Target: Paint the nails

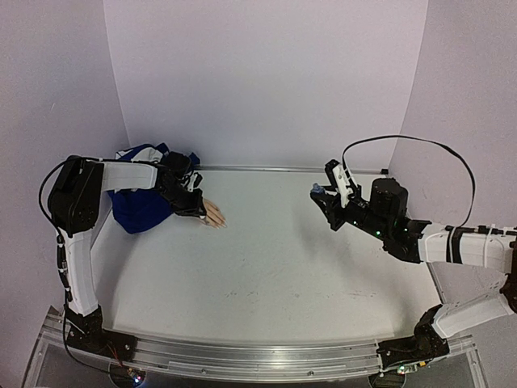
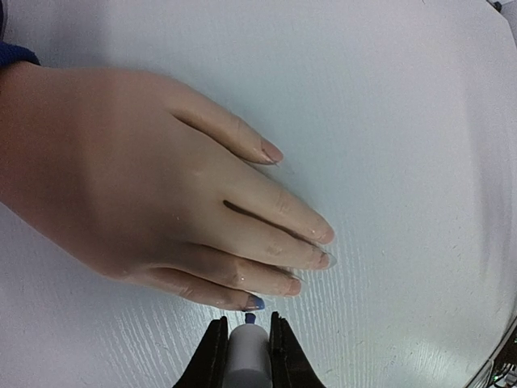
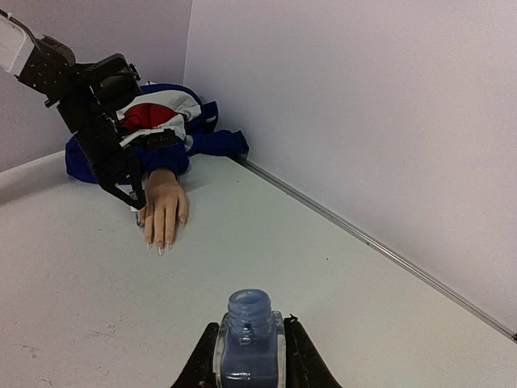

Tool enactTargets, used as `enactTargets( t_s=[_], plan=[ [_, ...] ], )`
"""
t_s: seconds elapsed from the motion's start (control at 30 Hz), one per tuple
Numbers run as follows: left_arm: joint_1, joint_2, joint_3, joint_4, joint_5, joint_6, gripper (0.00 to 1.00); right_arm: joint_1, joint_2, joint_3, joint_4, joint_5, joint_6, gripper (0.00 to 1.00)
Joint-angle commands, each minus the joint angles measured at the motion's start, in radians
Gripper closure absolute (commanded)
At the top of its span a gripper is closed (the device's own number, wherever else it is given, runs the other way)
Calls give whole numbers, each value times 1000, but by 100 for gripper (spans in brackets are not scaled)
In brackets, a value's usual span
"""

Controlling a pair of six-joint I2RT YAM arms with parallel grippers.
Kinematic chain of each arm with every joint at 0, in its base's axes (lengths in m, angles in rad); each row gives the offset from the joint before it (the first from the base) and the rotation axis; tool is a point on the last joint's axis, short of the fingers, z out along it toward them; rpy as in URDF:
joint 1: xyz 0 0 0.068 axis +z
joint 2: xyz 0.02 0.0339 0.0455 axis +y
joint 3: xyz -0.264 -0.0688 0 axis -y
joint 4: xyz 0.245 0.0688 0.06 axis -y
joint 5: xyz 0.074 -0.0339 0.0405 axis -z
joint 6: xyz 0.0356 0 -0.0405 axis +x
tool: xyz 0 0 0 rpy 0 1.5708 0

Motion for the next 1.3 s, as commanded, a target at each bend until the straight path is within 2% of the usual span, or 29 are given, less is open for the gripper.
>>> enactTargets(
  t_s=[0.0, 1.27],
  plan=[
    [1, -18, 49, 3, -7, 15, 100, -4, -20, 29, 74, -10, 5, 100],
    [3, 16, 71, 10, 1, 25, 100, -4, -14, 31, 75, -18, 9, 100]
  ],
)
